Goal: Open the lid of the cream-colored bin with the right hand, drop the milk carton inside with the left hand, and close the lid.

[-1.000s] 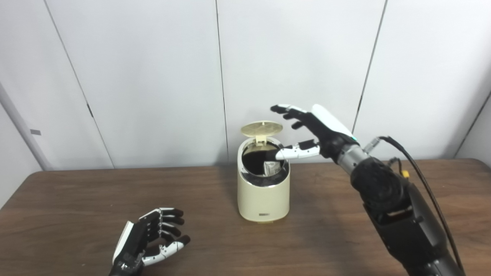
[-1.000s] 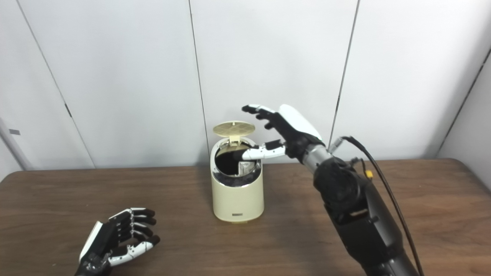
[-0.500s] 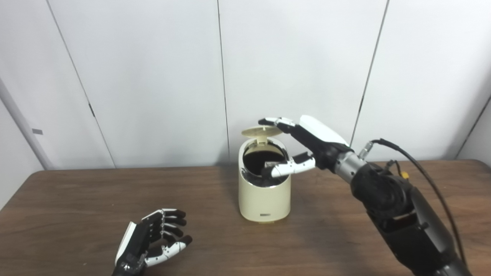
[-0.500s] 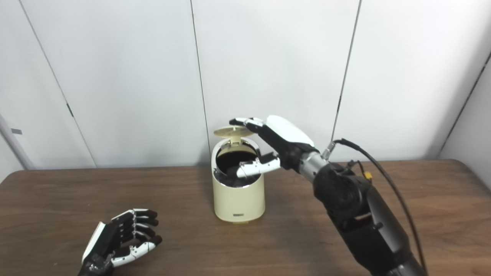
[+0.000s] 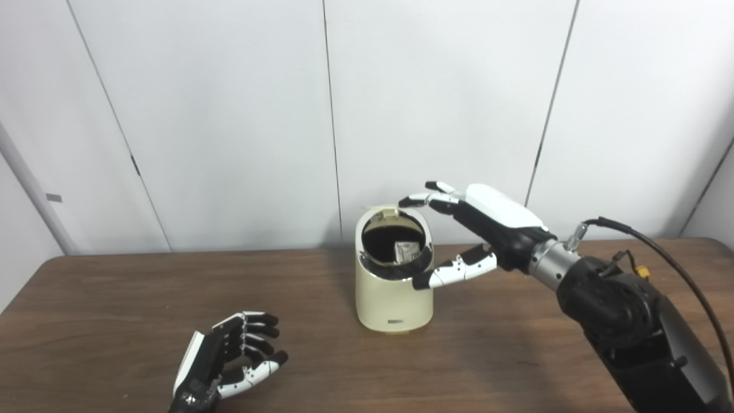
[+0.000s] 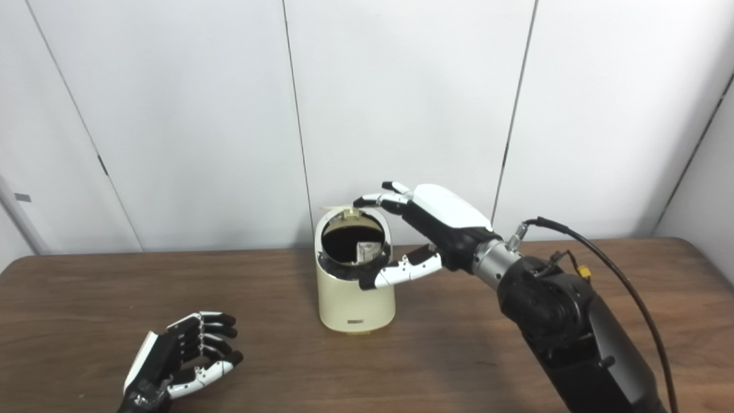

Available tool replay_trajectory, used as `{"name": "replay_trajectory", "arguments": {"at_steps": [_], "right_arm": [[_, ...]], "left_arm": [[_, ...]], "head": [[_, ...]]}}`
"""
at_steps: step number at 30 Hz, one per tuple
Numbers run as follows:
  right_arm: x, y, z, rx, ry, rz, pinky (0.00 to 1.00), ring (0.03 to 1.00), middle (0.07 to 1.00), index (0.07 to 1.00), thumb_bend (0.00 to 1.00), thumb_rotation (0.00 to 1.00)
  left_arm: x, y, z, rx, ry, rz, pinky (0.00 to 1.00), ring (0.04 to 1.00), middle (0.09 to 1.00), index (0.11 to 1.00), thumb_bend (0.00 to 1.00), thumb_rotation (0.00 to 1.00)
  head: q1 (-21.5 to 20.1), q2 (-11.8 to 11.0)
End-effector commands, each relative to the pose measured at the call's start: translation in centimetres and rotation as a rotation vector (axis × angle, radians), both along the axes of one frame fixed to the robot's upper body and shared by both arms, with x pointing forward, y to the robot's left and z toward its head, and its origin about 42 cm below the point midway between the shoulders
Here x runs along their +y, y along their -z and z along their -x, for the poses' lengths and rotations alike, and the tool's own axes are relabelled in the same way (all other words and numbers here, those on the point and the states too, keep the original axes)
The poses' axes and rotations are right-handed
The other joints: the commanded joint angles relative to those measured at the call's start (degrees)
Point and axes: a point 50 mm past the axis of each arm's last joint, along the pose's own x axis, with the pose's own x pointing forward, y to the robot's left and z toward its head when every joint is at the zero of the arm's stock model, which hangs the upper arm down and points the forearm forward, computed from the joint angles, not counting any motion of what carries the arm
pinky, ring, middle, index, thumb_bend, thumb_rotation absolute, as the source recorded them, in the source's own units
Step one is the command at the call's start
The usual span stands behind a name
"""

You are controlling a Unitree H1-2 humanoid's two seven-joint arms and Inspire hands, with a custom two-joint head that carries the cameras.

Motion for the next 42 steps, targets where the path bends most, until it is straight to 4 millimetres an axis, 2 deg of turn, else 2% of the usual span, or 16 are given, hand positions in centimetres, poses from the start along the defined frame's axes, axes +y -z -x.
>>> {"name": "replay_trajectory", "arguments": {"at_steps": [1,8,23,32,39,42], "right_arm": [[-0.3,-1.9,0.4,-0.079,-0.021,0.023,0.85,0.972,0.863,0.839,0.68,0.53],[0.0,-1.8,0.3,-0.099,-0.025,0.099,0.84,0.958,0.848,0.841,0.69,0.54],[1.3,-1.8,-0.3,-0.118,-0.031,0.198,0.9,1.0,0.845,0.858,0.7,0.52],[2.3,-1.9,-0.3,-0.139,-0.052,0.226,0.87,0.991,0.838,0.851,0.7,0.52],[2.8,-1.8,-0.1,-0.131,-0.061,0.24,0.96,0.996,0.837,0.851,0.71,0.52],[2.8,-1.6,0.0,-0.123,-0.071,0.243,0.96,0.997,0.836,0.851,0.71,0.5]], "left_arm": [[0.0,-1.3,-0.5,-0.078,-0.01,-0.012,0.41,0.511,0.597,0.639,0.58,0.0],[0.0,-1.2,-0.5,-0.077,-0.014,0.006,0.41,0.524,0.602,0.639,0.59,0.0],[-0.3,-1.2,-0.6,-0.066,-0.016,0.015,0.42,0.53,0.606,0.643,0.6,0.0],[-0.5,-1.2,-0.5,-0.06,-0.016,0.034,0.42,0.527,0.599,0.64,0.6,0.0],[-0.5,-1.2,-0.6,-0.06,-0.016,0.03,0.42,0.526,0.597,0.638,0.6,0.0],[-0.6,-1.3,-0.5,-0.061,-0.017,0.026,0.42,0.524,0.595,0.636,0.6,0.0]], "head": [[-0.03,0.12],[0.27,0.4],[0.92,0.99],[1.01,1.45],[1.17,1.86],[1.3,2.0]]}}
